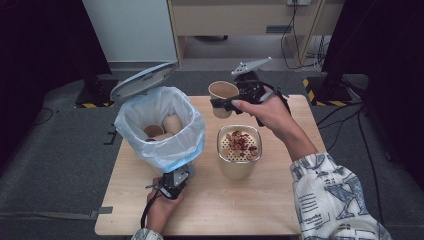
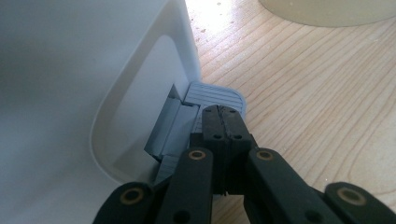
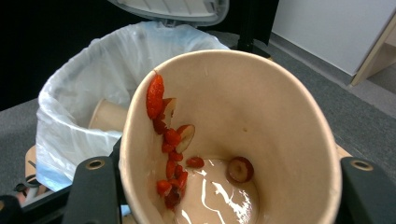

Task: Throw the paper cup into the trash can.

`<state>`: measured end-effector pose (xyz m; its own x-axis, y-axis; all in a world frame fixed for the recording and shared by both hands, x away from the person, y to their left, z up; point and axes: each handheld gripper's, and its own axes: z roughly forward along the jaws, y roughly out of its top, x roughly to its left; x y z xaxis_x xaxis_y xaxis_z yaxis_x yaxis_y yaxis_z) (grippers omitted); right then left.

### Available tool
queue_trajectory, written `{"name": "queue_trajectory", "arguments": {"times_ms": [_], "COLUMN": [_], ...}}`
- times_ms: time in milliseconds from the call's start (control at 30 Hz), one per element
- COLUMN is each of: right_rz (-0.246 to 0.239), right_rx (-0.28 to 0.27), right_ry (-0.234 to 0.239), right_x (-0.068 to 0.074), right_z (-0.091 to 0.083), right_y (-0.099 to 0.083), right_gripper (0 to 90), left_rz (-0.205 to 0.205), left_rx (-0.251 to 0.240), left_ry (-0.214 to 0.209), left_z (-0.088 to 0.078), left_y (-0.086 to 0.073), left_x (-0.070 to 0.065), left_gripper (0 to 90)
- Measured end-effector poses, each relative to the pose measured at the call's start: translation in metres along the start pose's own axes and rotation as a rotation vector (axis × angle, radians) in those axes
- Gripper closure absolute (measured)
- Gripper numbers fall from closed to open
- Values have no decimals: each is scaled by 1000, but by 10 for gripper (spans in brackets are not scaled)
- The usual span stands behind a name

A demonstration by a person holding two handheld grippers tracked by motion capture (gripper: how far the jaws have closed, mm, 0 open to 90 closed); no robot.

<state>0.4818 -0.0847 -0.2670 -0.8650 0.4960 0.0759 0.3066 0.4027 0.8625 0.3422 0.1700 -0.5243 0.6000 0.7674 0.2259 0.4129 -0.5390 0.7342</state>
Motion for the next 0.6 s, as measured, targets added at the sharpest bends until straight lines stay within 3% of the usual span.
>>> {"name": "queue_trajectory", "arguments": {"times_ms": [333, 600], "right_rz": [-13, -15], "right_rx": [-10, -5], "right_ry": [24, 58], "right_x": [16, 28], "right_z": [8, 31], "right_y": [20, 29], "right_gripper": [360, 358], "left_rz": [3, 0], "left_rx": [0, 0], "left_ry": [1, 0], "left_z": [0, 0], "left_y": [0, 0], "left_x": [0, 0], "left_gripper": [893, 893]}}
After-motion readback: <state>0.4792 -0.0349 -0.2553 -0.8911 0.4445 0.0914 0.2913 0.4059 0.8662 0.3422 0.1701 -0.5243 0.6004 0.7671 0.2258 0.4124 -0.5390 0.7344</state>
